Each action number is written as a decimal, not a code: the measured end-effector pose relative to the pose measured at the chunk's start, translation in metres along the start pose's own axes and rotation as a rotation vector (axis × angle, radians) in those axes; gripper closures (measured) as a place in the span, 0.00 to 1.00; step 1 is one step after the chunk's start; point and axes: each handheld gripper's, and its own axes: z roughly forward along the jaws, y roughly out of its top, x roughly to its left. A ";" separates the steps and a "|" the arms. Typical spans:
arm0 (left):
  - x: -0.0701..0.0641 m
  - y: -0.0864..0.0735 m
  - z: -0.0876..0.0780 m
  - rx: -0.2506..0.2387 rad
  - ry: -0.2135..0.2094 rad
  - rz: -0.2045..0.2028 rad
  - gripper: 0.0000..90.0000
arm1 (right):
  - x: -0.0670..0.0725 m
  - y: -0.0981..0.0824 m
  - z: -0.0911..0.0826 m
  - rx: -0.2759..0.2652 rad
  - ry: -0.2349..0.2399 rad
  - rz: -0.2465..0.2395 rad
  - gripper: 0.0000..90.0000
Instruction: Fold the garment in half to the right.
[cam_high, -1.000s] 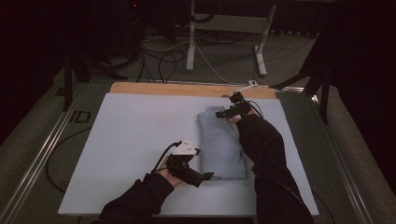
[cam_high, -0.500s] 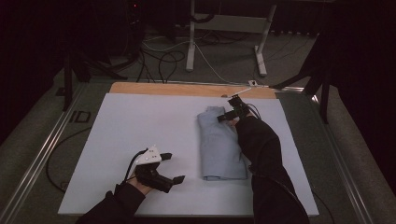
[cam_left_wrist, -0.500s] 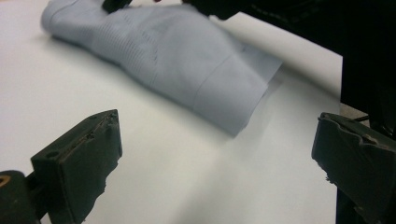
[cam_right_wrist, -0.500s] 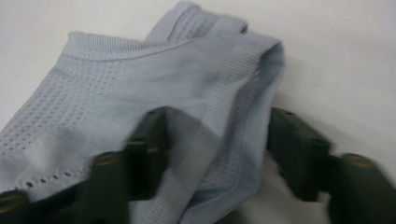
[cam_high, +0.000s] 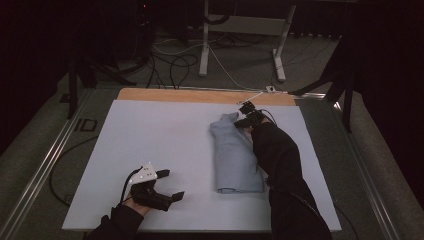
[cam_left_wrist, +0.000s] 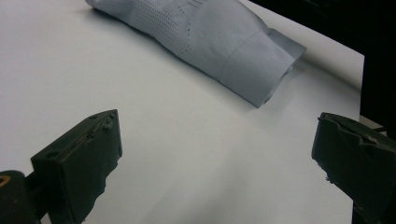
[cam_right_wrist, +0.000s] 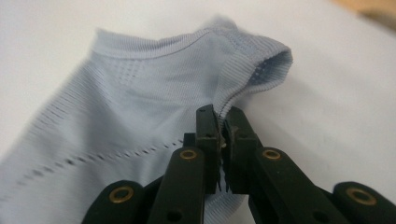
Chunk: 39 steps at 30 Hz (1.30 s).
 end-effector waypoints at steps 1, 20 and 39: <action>0.000 0.000 0.000 -0.005 0.000 0.002 0.03 | 0.002 0.002 -0.002 -0.022 0.008 -0.012 0.96; -0.003 0.000 -0.004 -0.040 0.039 0.075 0.03 | -0.008 -0.002 0.022 -0.030 0.010 0.102 0.96; 0.002 -0.002 -0.007 -0.042 0.073 0.070 0.03 | -0.009 -0.007 0.029 -0.010 -0.051 0.111 0.88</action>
